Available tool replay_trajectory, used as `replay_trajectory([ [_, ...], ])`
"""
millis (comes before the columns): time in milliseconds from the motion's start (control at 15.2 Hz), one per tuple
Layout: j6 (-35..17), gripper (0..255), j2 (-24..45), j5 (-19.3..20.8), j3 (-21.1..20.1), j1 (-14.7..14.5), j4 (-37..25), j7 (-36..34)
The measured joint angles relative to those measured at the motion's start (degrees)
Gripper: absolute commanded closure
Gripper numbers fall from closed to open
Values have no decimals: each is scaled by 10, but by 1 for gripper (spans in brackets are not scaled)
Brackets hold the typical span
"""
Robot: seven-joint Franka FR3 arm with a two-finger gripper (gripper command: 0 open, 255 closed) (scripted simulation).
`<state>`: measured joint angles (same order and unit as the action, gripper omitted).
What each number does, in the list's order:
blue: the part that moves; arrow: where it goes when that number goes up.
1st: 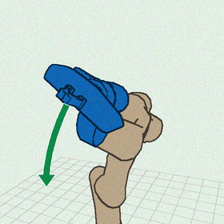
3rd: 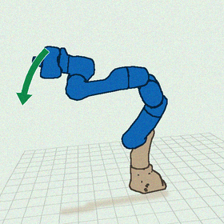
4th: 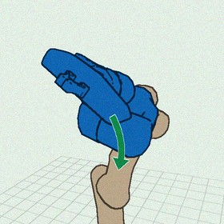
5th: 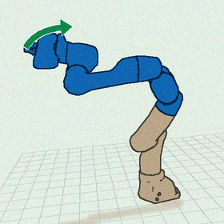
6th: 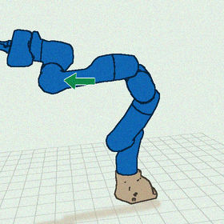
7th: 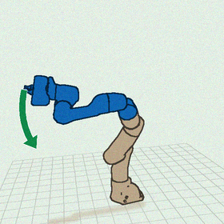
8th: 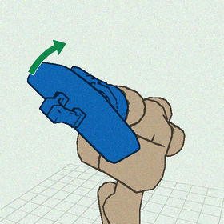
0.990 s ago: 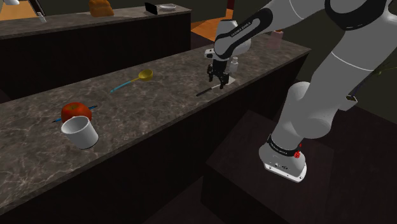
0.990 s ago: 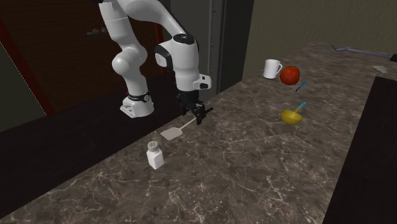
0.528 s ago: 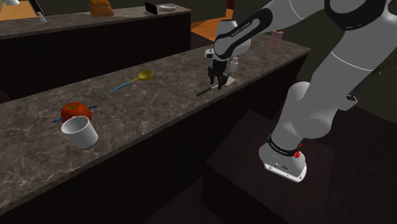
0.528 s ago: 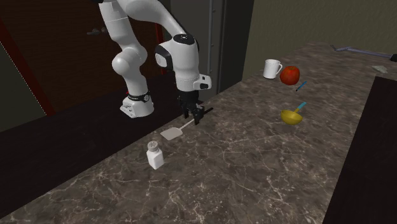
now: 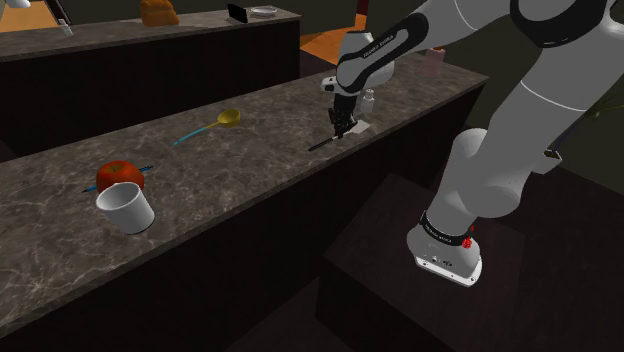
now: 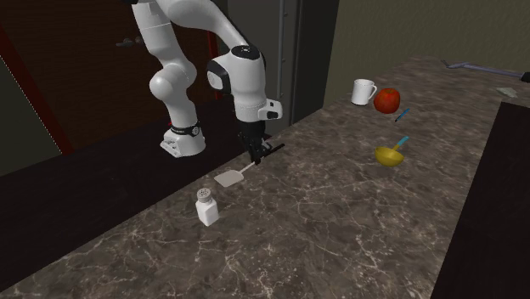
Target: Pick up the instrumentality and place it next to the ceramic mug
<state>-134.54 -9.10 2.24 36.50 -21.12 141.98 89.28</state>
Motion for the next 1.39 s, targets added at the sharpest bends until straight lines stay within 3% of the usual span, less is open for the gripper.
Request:
replay_trajectory([
  [1386, 162, 255, -93, 47, -34, 15, -80, -47],
])
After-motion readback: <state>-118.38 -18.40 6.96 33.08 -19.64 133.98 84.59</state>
